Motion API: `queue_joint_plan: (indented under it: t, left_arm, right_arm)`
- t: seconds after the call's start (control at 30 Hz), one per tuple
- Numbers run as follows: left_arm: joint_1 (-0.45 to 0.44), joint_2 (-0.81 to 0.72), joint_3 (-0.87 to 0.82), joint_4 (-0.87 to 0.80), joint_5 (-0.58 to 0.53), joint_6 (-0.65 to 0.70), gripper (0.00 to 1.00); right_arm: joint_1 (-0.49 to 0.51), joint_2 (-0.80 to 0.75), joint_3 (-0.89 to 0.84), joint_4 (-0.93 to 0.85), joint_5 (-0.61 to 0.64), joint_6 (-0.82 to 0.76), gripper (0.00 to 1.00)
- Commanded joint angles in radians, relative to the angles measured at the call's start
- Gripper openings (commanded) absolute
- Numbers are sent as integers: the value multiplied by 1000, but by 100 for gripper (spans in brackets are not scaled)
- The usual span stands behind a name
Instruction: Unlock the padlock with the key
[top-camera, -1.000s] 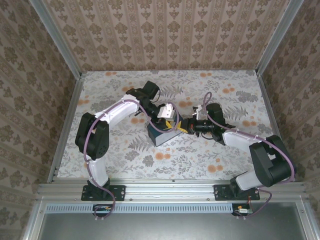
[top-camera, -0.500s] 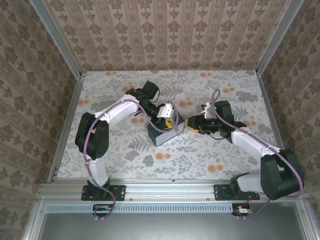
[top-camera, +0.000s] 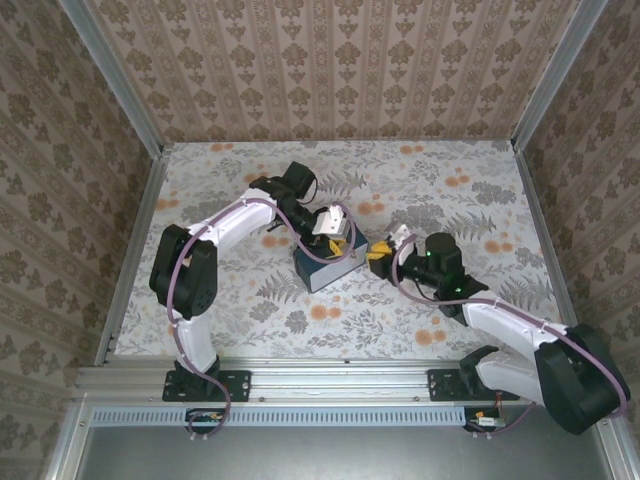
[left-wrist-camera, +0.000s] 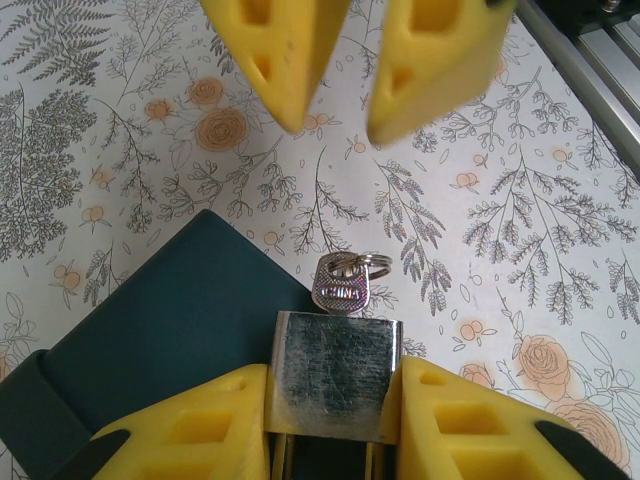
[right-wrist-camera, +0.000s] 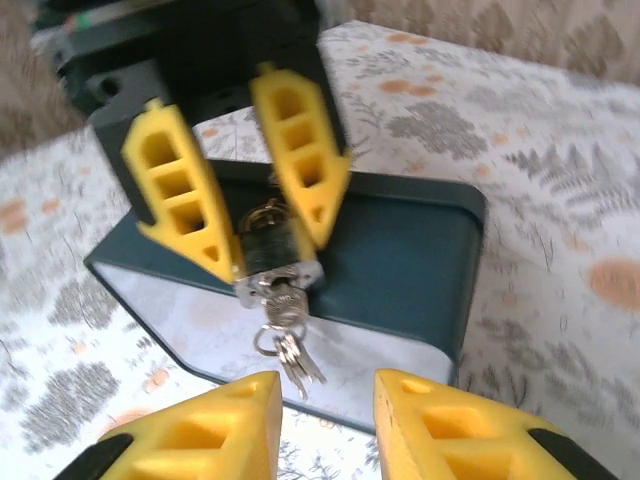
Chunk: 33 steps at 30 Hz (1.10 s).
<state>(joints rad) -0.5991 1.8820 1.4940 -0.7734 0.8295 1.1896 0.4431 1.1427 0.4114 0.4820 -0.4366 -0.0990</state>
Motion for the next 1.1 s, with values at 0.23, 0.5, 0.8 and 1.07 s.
queue_joint_plan:
  t: [0.23, 0.5, 0.8, 1.07]
  left_arm:
    - [16, 29, -1, -85, -15, 36, 29]
    - [19, 23, -3, -91, -13, 38, 28]
    - [19, 20, -8, -93, 6, 45, 28]
    - [19, 23, -8, -99, 4, 53, 28]
  right_arm:
    - [124, 125, 6, 226, 177, -439, 29]
    - [154, 142, 17, 192, 209, -498, 31]
    - [178, 191, 40, 205, 245, -532, 30]
    - [181, 214, 53, 253, 277, -524, 29]
